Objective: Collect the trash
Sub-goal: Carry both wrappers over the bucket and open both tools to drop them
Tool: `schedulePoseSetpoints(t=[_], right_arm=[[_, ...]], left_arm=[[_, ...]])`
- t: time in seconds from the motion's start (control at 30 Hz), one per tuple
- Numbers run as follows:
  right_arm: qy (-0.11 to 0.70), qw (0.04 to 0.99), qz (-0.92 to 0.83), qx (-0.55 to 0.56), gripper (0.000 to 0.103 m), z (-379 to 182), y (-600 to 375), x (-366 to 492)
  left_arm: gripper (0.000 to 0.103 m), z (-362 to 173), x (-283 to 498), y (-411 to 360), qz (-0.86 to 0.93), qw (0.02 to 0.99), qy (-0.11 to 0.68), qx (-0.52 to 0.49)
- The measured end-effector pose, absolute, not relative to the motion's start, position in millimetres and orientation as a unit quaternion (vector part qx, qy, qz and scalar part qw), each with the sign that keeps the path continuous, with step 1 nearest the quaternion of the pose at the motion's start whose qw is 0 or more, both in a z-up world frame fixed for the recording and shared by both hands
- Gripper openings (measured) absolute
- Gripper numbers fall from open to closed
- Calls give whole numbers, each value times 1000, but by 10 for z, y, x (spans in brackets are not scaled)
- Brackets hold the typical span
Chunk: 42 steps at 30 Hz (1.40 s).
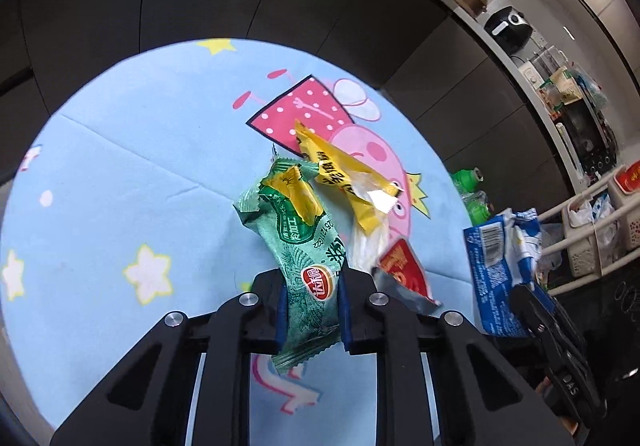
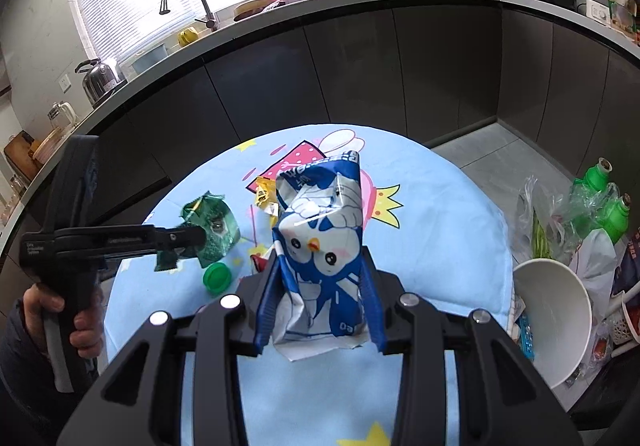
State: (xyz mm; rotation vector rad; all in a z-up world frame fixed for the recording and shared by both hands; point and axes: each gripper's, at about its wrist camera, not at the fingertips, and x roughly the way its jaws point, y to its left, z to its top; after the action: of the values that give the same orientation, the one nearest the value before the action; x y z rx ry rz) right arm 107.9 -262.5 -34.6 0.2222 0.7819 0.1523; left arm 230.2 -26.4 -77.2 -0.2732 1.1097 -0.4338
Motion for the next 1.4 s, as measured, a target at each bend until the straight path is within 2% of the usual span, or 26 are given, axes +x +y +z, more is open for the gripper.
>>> schedulePoseSetpoints(t=[0.37,0.67,1.4], right_arm=[[351,925,65,127,38,-147,-2814,653],[328,933,44,140,38,-8,-3062,408],[321,921,-68,209,38,-308,-4147,-91]], left_arm=[[17,-135,1600,-530,-261,838,471,-88],[17,136,1323,-1023,-313,836,448,-52],[17,59,1223,-2474,-412,788,457,24]])
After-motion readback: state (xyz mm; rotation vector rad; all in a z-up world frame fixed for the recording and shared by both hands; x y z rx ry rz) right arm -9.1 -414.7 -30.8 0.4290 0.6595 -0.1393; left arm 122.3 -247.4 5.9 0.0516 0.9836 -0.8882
